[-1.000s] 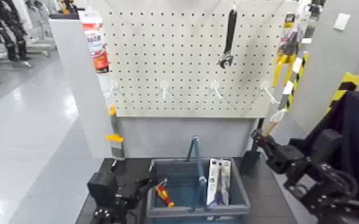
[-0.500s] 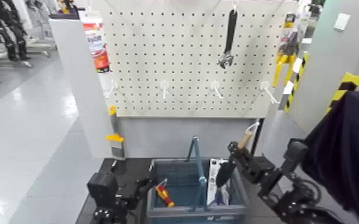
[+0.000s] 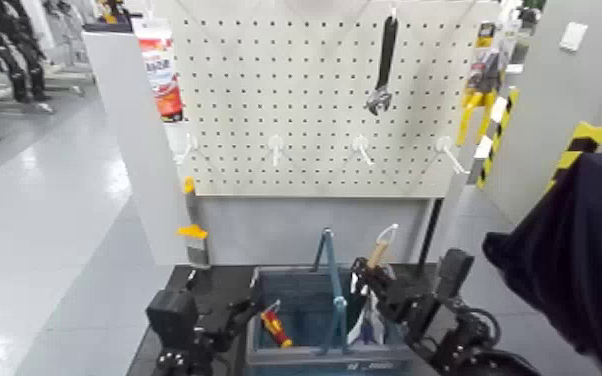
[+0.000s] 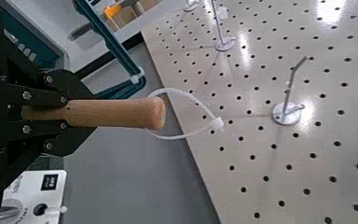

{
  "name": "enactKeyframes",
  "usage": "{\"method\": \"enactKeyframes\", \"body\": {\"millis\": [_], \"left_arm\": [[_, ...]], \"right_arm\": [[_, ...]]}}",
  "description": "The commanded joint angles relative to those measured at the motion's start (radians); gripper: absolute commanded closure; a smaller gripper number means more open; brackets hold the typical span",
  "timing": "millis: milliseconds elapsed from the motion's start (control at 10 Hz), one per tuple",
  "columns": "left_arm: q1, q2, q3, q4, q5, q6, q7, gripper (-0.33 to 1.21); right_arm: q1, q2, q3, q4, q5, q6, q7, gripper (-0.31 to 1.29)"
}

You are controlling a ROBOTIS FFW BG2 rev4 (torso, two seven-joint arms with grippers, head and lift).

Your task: Put the tool with the wooden handle into the crate.

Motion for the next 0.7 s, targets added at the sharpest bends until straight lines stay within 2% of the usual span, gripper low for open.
{"method": "enactKeyframes", "body": {"millis": [100, 300, 500, 700], "left_arm": [[0.002, 0.0, 0.002, 0.0, 0.0, 0.0, 0.001, 0.12], [0.005, -0.001, 0.005, -0.002, 0.0, 0.0, 0.0, 0.12], [0.006, -0.001, 0.006, -0.003, 0.0, 0.0, 0.0, 0.12], [0.006, -0.001, 0.006, -0.003, 0.0, 0.0, 0.0, 0.12]], "right_arm": [[-0.014, -0.001, 0.023, 0.009, 0.001, 0.024, -0.006, 1.18], [-0.014, -0.001, 0.022, 0.002, 0.004, 0.041, -0.017, 1.15], [-0.012, -0.003, 0.016, -0.005, 0.016, 0.05, -0.011, 0.79], [-0.011, -0.003, -0.004, -0.029, 0.053, 0.078, 0.008, 0.12]]}}
